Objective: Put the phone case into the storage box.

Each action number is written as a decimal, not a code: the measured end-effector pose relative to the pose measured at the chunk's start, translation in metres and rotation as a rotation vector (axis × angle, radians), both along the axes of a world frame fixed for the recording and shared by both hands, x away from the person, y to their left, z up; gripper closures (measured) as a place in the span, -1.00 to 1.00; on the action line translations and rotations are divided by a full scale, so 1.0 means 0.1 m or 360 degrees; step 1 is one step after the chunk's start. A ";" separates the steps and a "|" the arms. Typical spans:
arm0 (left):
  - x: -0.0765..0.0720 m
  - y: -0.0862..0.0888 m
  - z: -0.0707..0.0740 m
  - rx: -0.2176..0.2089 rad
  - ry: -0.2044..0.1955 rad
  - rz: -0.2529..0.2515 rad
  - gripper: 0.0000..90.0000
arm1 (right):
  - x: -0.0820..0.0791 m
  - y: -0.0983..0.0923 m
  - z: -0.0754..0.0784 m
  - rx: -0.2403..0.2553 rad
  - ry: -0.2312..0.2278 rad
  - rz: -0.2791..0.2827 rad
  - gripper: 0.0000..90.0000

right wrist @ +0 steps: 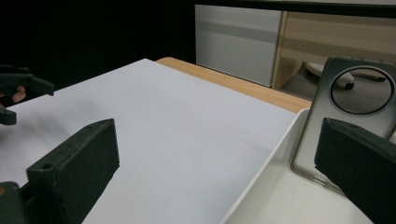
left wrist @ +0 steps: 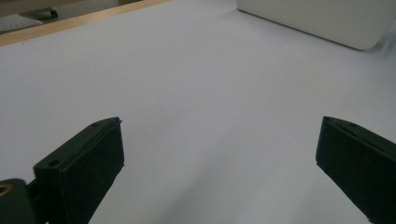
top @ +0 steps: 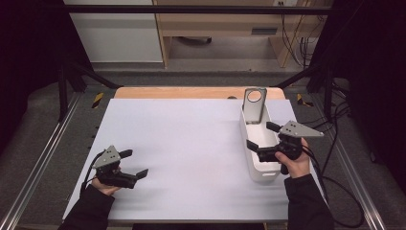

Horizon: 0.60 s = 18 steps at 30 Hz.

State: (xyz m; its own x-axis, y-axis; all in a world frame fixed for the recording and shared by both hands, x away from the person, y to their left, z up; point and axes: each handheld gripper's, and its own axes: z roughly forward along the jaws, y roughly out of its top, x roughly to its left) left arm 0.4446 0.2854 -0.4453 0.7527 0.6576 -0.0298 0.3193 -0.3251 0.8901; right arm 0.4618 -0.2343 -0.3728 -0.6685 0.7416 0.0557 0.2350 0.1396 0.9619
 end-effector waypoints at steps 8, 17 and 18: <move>-0.01 0.01 0.01 -0.0018 -0.0011 -0.0004 -0.99 | -0.08 -0.13 -0.18 -0.0008 0.0012 0.0002 -0.99; -0.02 0.01 0.02 -0.0025 -0.0017 -0.0008 -0.99 | -0.18 -0.27 -0.30 0.0029 -0.0017 -0.0029 -0.99; -0.02 0.01 0.02 -0.0025 -0.0020 -0.0009 -0.99 | -0.18 -0.29 -0.31 0.0035 -0.0016 -0.0041 -0.99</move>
